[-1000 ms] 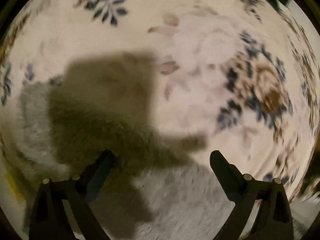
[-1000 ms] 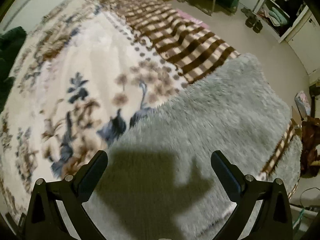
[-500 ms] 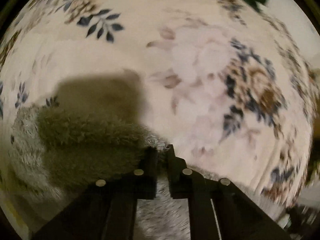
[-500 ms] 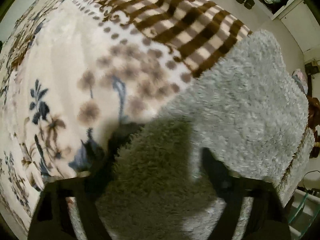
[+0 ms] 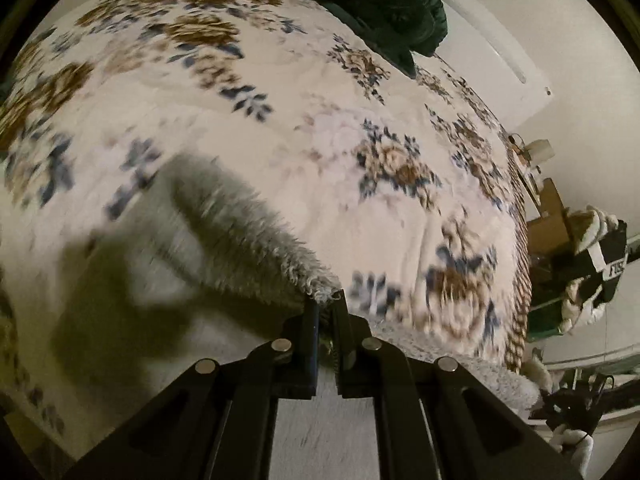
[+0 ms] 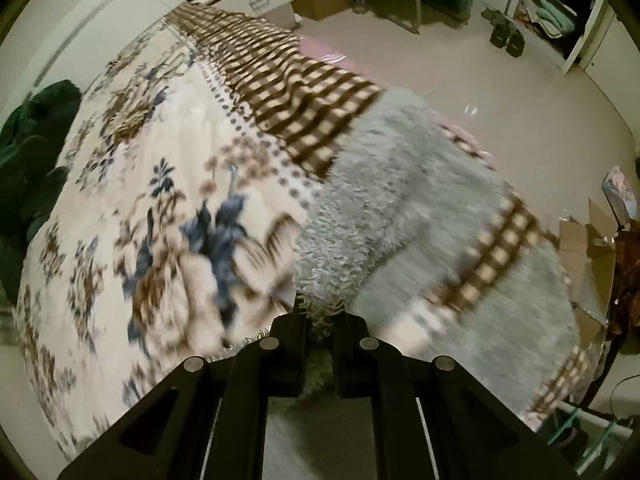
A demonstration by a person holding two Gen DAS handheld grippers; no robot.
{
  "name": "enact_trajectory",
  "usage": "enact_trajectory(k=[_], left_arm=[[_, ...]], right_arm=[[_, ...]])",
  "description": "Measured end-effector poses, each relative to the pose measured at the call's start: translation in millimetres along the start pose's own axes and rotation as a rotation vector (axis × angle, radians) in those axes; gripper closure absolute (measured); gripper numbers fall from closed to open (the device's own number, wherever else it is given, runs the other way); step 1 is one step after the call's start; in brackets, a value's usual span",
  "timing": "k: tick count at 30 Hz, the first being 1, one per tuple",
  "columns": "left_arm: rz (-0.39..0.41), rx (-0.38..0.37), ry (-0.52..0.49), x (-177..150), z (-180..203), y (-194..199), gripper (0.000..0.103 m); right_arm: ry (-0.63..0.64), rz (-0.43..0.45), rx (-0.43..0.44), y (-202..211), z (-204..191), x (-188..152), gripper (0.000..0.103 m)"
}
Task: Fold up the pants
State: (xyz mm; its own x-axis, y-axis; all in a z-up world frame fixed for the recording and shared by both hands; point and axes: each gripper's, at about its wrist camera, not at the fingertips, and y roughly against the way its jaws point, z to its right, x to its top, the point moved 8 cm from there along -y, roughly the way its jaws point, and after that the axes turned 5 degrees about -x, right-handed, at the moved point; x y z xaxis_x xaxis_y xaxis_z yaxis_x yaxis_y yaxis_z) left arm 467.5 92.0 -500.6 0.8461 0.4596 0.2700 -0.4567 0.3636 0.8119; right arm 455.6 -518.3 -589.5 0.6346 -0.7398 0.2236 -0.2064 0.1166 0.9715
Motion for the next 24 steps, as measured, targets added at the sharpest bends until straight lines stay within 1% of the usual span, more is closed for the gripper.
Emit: enact_trajectory(k=[1, 3, 5, 6, 9, 12, 14, 15, 16, 18, 19, 20, 21, 22, 23, 24], left_arm=[[0.005, -0.01, 0.017, -13, -7, 11, 0.099], [0.007, 0.0, 0.025, -39, -20, 25, 0.099], [0.013, 0.007, 0.052, -63, -40, 34, 0.099], [0.008, 0.026, 0.062, -80, -50, 32, 0.099], [-0.022, 0.069, 0.126, -121, -87, 23, 0.099], [-0.042, 0.11, 0.178, -157, -117, 12, 0.099], [-0.063, 0.129, 0.206, -176, -134, 4, 0.099], [-0.067, 0.127, 0.217, -182, -138, 1, 0.098], [-0.079, 0.109, 0.237, -189, -140, -3, 0.095], [-0.102, 0.089, 0.26, -195, -141, -4, 0.095], [-0.097, 0.083, 0.258, -193, -138, -2, 0.091], [-0.085, 0.079, 0.253, -191, -136, 2, 0.085], [-0.056, 0.068, 0.245, -186, -132, 8, 0.066], [-0.025, 0.056, 0.24, -180, -131, 14, 0.037], [0.017, 0.052, 0.236, -170, -128, 19, 0.025], [0.046, 0.061, 0.231, -163, -132, 23, 0.019]], right_arm=[[0.003, -0.004, 0.004, 10, 13, -8, 0.094], [0.024, -0.007, 0.001, 29, 42, -34, 0.094], [0.054, -0.006, -0.012, 35, 61, -56, 0.094], [0.072, -0.011, -0.024, 37, 73, -71, 0.093], [0.104, -0.05, -0.057, 27, 104, -110, 0.094], [0.091, -0.112, -0.08, 9, 134, -142, 0.093], [0.095, -0.128, -0.103, -3, 147, -154, 0.094], [0.092, -0.145, -0.116, -10, 157, -163, 0.093], [0.095, -0.158, -0.124, -16, 162, -169, 0.093], [0.12, -0.201, -0.139, -29, 166, -176, 0.092], [0.116, -0.225, -0.122, -34, 167, -179, 0.088], [0.111, -0.251, -0.091, -40, 165, -183, 0.08], [0.111, -0.275, -0.048, -44, 165, -188, 0.068], [0.114, -0.275, -0.024, -45, 163, -189, 0.06], [0.126, -0.262, -0.001, -44, 162, -190, 0.043], [0.133, -0.25, 0.008, -43, 160, -190, 0.032]])
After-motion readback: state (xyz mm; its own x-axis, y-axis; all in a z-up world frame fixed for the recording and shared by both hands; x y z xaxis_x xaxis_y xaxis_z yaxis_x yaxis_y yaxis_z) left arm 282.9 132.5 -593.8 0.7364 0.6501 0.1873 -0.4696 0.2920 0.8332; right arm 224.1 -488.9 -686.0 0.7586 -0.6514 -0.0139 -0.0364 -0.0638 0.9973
